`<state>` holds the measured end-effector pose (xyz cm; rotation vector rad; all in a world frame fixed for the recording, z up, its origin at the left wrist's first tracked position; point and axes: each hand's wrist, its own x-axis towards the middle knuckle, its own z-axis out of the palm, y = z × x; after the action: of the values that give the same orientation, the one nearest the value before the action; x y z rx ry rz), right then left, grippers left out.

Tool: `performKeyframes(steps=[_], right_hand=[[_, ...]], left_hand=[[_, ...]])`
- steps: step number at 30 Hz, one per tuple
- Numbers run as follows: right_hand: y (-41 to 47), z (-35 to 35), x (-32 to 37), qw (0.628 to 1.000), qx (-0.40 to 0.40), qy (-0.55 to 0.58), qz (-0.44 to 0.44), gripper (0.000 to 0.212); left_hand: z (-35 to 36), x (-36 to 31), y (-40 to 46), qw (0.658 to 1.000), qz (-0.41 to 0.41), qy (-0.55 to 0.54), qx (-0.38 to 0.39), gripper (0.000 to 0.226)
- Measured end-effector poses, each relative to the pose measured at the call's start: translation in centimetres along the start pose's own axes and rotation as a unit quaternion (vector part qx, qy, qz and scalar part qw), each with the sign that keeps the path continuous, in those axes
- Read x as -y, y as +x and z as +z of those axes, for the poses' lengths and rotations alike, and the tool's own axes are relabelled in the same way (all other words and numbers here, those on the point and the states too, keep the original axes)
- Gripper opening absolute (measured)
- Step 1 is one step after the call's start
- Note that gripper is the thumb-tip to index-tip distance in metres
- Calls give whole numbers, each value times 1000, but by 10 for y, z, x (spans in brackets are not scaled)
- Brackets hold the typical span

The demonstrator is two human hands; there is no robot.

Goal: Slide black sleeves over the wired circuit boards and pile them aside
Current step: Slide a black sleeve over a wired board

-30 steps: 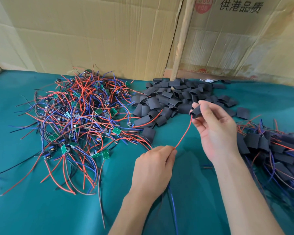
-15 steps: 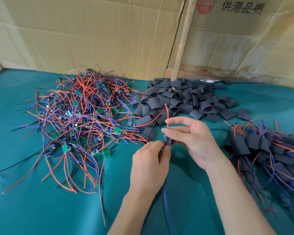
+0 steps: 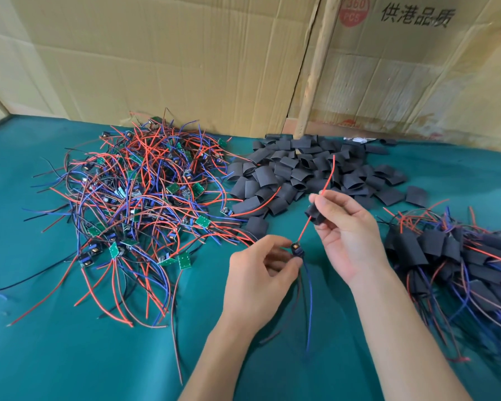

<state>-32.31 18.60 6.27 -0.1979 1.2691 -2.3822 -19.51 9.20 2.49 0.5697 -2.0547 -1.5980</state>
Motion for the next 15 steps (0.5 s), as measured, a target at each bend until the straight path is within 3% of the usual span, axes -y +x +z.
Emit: performKeyframes(steps=[11, 15], right_hand=[[-9, 10, -8, 984, 75, -162, 24, 30], [-12, 16, -10, 984, 78, -157, 28, 27]], left_hand=[[-6, 1, 6, 993, -16, -101, -51, 14], [-8, 1, 7, 988, -22, -143, -61, 15]])
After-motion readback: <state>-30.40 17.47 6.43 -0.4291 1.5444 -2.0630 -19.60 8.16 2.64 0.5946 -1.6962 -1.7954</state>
